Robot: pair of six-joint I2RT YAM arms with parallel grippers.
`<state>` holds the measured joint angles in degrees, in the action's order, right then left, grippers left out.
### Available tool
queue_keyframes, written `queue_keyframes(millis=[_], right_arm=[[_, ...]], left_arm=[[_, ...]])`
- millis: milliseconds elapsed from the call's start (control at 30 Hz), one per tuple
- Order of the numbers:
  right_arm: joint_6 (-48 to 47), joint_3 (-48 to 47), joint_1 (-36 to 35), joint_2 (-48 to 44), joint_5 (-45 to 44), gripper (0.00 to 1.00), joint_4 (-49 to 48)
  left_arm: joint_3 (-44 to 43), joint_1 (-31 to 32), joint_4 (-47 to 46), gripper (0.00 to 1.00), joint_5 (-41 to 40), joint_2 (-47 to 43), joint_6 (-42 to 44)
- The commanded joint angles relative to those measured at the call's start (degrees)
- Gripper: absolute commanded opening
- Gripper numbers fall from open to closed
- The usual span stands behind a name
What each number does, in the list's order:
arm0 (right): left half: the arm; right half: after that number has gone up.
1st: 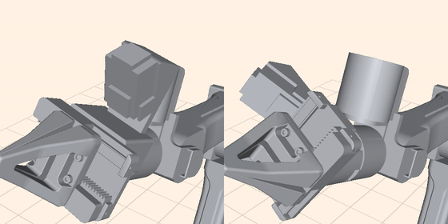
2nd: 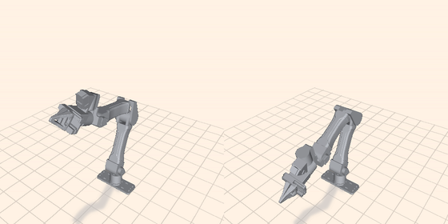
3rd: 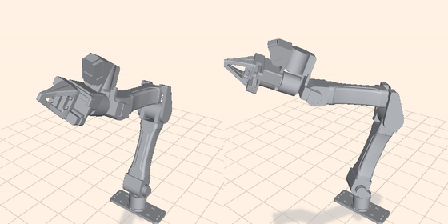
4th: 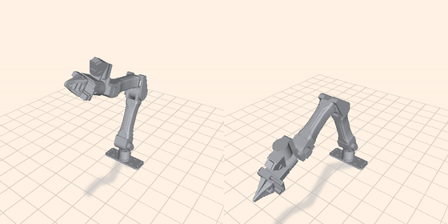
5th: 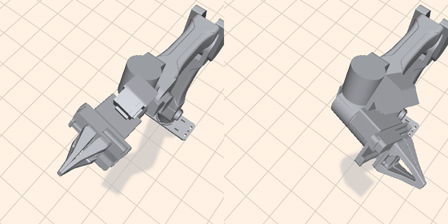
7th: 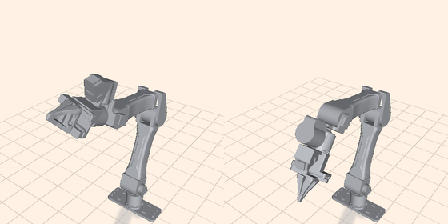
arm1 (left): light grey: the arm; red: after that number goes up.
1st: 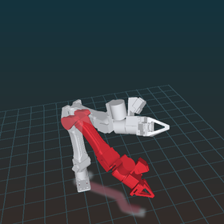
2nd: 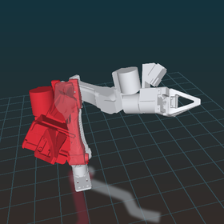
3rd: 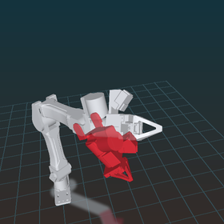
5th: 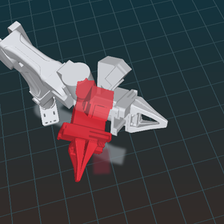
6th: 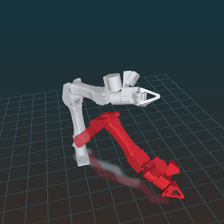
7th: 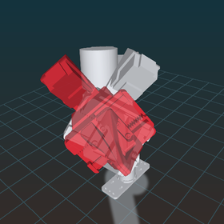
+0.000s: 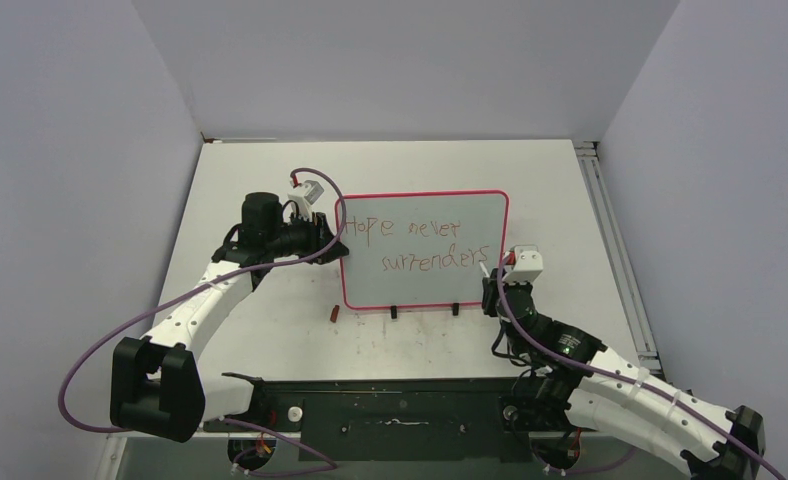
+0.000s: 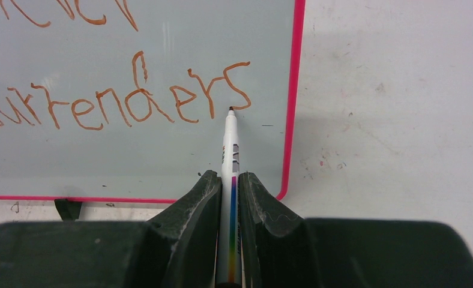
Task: Write a sentence on the whiteboard
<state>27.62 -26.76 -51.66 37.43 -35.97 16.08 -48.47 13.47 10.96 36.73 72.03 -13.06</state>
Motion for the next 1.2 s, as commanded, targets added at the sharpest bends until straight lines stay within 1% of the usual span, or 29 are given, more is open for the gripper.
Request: queue_keyframes(millis=[0,233,300,500,833,1167], right_arm=[[-0.84,-0.75,-0.80,-0.74,-0.06,0.05,-2.57],[1.08,-2.34,-0.85,-4.99,-1.43,0.05,2.00],[2.21,-3.00,-0.88,-5.26,-3.00,0.05,4.38],[4.67,-3.82,-0.93,-4.30,-4.81,0.05,7.60],[4.71,-3.94,-0.90,-2.83,-5.22,0.05,7.50],[2.91,-3.40,-0.91,-1.02,-5.18,0.05,4.64]], left_arm=[[-0.53,0.29,-0.69,0.30,0.89,-1.46,0.14],[-0.57,0.34,-0.68,0.30,0.90,-1.62,0.14],[-0.57,0.31,-0.68,0.30,0.90,-1.58,0.14],[-0.55,0.32,-0.68,0.30,0.94,-1.52,0.14],[-0.52,0.33,-0.68,0.30,0.91,-1.45,0.14],[-0.55,0.41,-0.68,0.30,0.87,-1.31,0.14]])
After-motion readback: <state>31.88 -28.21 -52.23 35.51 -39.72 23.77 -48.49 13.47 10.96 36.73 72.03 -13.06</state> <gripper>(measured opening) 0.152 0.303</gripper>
